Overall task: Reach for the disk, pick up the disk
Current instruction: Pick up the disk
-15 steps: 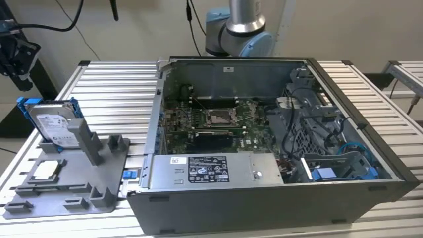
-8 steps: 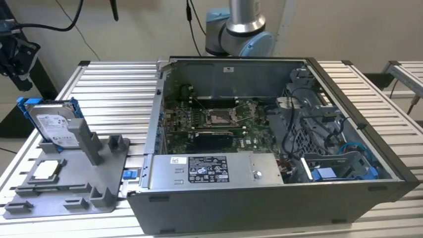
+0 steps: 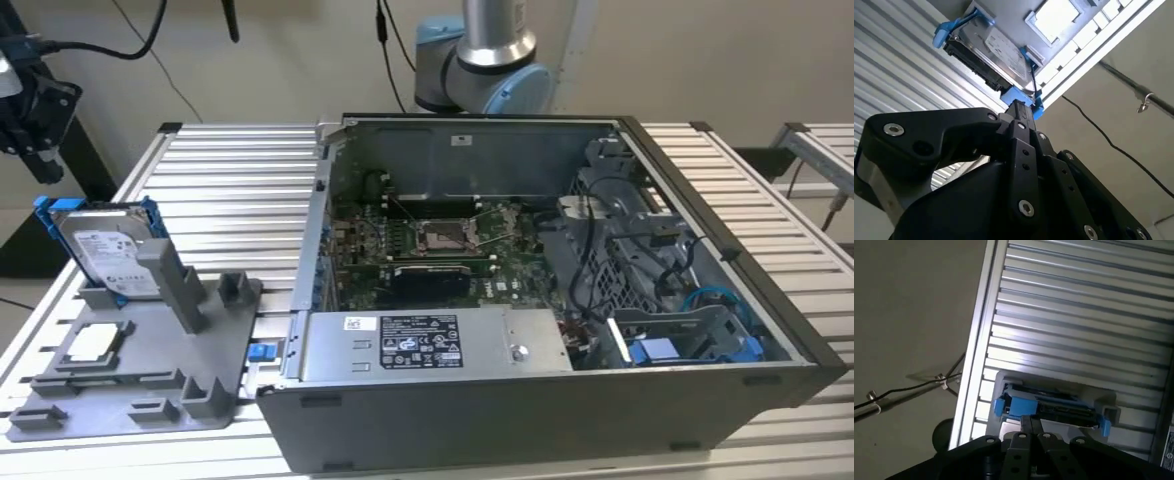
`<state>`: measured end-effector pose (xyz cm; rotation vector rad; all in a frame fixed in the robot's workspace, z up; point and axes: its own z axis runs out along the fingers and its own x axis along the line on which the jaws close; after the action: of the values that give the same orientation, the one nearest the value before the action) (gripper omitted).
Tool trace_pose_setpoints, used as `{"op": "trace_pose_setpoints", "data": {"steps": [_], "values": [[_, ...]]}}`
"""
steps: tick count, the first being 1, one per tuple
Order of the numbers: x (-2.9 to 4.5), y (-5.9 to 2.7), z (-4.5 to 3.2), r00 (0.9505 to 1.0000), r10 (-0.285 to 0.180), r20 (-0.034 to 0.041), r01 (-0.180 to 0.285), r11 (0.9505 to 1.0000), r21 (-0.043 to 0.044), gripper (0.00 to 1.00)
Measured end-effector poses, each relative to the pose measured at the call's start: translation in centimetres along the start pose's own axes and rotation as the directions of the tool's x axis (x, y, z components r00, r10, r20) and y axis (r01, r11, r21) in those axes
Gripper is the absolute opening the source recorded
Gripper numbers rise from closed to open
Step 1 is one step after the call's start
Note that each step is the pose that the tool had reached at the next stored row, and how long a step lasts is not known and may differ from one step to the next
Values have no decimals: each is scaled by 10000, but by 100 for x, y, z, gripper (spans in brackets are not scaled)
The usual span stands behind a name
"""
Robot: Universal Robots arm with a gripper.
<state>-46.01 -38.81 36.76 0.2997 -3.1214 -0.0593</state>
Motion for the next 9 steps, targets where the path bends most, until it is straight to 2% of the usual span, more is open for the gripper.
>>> {"op": "trace_pose_setpoints", "data": {"steps": [4, 9], "values": [[0, 0, 0, 9973, -729, -27, 729, 9973, 2, 0], [0, 0, 0, 9867, -1622, -63, 1622, 9868, 5, 0]]}}
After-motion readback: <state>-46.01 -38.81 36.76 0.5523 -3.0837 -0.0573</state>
